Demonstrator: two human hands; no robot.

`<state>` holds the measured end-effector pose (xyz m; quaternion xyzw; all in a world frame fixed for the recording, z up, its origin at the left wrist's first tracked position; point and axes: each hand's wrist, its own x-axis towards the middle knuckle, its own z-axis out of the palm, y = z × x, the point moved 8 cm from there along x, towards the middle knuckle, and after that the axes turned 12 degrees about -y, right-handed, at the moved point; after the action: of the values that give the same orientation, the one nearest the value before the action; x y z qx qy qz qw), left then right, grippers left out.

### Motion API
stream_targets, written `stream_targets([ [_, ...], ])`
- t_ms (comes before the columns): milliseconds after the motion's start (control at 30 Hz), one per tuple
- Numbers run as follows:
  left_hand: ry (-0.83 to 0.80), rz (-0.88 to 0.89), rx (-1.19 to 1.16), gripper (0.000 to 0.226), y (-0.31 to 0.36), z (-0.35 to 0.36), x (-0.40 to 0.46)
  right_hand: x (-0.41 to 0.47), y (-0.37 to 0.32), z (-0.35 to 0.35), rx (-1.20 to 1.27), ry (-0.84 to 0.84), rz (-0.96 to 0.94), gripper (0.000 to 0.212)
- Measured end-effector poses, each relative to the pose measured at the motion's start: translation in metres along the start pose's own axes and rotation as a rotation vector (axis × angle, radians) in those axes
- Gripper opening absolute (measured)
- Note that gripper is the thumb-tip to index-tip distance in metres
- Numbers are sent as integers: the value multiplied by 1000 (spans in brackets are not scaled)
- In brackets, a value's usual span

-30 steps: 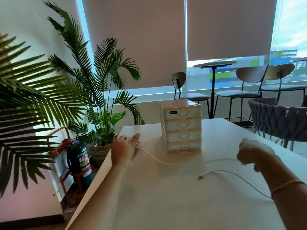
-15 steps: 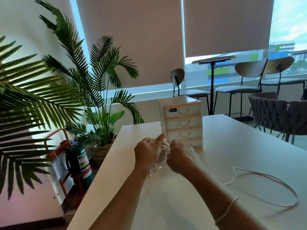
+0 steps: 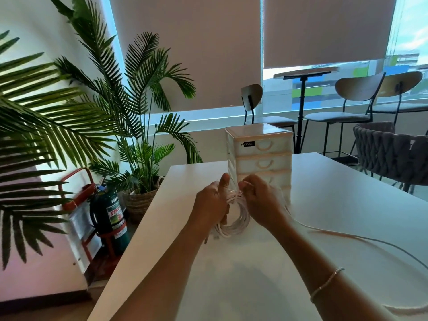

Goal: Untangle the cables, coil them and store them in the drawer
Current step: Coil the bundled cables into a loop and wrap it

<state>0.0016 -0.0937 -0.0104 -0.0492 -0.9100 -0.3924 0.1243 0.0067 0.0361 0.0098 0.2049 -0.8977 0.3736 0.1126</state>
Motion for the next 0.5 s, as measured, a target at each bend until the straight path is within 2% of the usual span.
stream_targets([
  [233,-21,-25,-172,53,-19,7,0,8,14,18,77,-66,77,27],
  [333,-50,-36,-335,45,-28,15,1,11,21,20,125,-90,93,24],
  [400,-55,-45,-416,33,-31,18,2,13,22,22,165,-99,79,22],
  [500,-106,-73,-466,28,-33,22,1,18,15,26,146,-134,5,18],
])
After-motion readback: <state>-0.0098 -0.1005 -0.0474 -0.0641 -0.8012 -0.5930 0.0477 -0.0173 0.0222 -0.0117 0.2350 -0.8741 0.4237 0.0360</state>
